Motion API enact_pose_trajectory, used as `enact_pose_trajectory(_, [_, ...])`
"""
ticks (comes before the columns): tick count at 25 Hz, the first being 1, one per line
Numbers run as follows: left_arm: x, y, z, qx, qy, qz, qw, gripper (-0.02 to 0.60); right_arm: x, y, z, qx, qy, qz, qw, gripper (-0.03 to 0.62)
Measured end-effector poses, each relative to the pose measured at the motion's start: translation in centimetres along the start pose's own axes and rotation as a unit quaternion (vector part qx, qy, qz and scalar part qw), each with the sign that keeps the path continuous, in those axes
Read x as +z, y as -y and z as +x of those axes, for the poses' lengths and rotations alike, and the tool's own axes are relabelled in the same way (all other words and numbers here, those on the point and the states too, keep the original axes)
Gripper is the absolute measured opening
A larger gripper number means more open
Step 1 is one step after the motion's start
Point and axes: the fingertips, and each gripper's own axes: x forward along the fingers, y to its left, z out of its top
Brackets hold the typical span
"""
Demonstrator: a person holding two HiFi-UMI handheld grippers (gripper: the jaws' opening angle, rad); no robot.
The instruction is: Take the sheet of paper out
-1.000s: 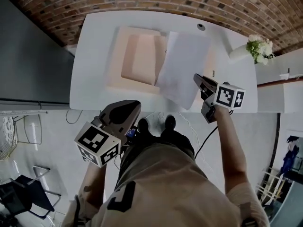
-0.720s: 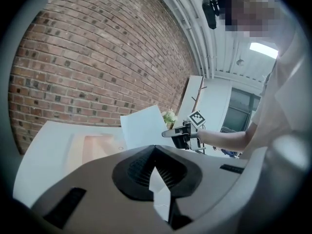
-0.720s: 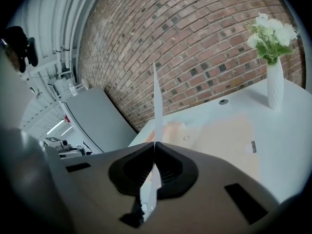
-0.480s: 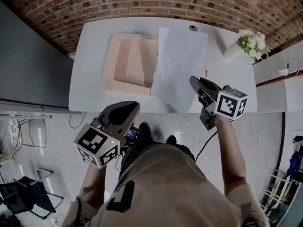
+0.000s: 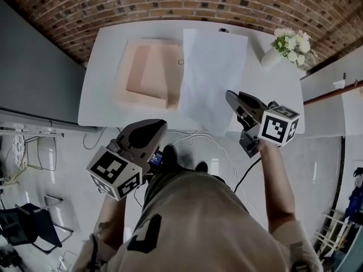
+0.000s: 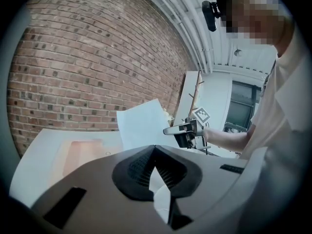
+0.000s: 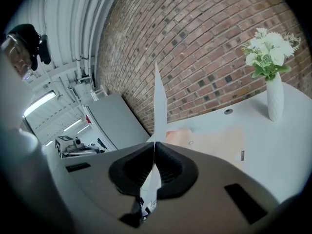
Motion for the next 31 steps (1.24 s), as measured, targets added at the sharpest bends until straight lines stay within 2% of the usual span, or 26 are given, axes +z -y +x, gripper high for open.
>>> enact_pose_trajectory(8, [-0.4,4.0,1.1,0.01,0.006,0.0,0.9999,0.014,-0.7,0.2,-3.4,0.023,-0.009,-0.009,1.0,0.025])
enact_pose_trajectory(20, [-1.1,9.1,-0.7,0.057,0.013,0.009,0.9982,0.014,-2.4,-3.7,-7.4,0.092,-0.019,-0.041,0.995,0.025])
enact_pose_trajectory(31, [-2.0,8.8,-1.8,0.086,0.013,-0.006,0.9962,0.014,-3.3,-4.9,-7.0,0.117,-0.037,-0.046,0.991,0.025])
